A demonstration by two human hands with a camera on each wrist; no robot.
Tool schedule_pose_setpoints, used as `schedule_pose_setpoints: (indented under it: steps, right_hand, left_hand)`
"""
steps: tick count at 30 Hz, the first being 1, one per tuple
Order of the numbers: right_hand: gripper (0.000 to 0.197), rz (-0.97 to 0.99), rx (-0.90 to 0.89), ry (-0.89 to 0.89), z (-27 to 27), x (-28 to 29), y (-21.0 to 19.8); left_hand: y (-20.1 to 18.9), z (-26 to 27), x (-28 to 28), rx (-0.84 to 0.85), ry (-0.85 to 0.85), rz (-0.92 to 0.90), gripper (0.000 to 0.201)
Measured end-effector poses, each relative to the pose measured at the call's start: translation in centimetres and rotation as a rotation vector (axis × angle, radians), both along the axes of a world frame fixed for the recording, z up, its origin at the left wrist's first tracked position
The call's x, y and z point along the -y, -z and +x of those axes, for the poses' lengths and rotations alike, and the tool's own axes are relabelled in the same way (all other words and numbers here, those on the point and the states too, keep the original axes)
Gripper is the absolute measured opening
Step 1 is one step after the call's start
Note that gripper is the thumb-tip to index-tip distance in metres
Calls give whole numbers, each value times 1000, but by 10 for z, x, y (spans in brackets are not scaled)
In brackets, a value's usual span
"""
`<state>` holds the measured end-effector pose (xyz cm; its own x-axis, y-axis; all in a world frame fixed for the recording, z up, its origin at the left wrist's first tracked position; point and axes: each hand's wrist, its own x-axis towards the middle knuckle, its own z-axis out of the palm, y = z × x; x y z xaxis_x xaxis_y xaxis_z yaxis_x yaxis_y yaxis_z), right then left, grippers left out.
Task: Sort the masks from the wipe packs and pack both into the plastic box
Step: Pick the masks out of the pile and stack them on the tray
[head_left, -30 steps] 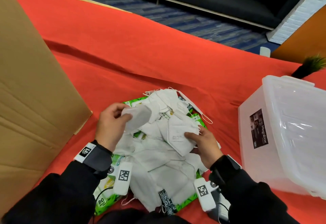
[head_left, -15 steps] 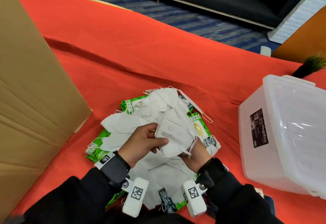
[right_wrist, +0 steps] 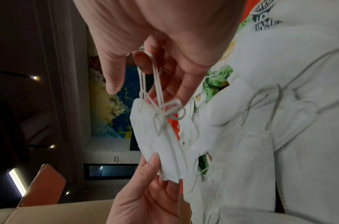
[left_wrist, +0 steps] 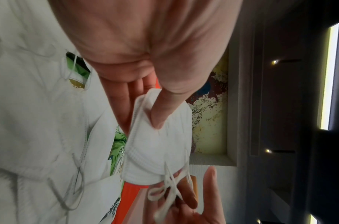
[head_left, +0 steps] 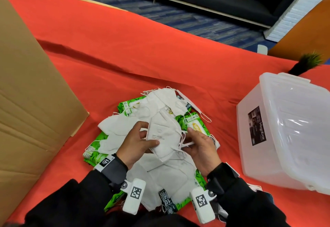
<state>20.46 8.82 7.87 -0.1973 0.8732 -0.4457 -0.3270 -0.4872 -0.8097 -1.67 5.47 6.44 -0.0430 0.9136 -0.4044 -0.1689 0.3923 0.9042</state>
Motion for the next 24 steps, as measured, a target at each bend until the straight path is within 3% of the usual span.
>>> schedule_pose_setpoints:
  steps: [4,6,7,10,12,14,16,18,20,24]
  right_hand:
    - [61,-53,82,-93,9,4,9]
    - [64,-87,178,-162,10,8,13]
    - [58,-84,258,-203,11,10,16]
    - [15,-38,457,-286,18,16,18]
    - [9,-53,505,-258,28,18,22]
    - [9,-100,392,-140,38,20,23]
    - [10,-173,139,-2,42,22,20]
    - [14,-257,-16,21,44,29,12]
    - [18,-269,36,-72,48,36,13]
    - [28,-47,231,-229,67,49,11]
  left_hand:
    - [0,7,8,26,18,19,81]
    - [1,12,12,30,62,41,77]
    - [1,14,13,39,79,41,70]
    - [7,17,19,64,76,-10,59]
    - [11,16,25,24,70,-33,57]
    - [12,19,32,3,88,-54,64]
    - [13,26,39,-6,95,-65,69]
    - [14,37,45,-20,87,-69,65]
    - [14,50,47,17,58,-95,59]
    - [4,78,54,118,-2,-132,66]
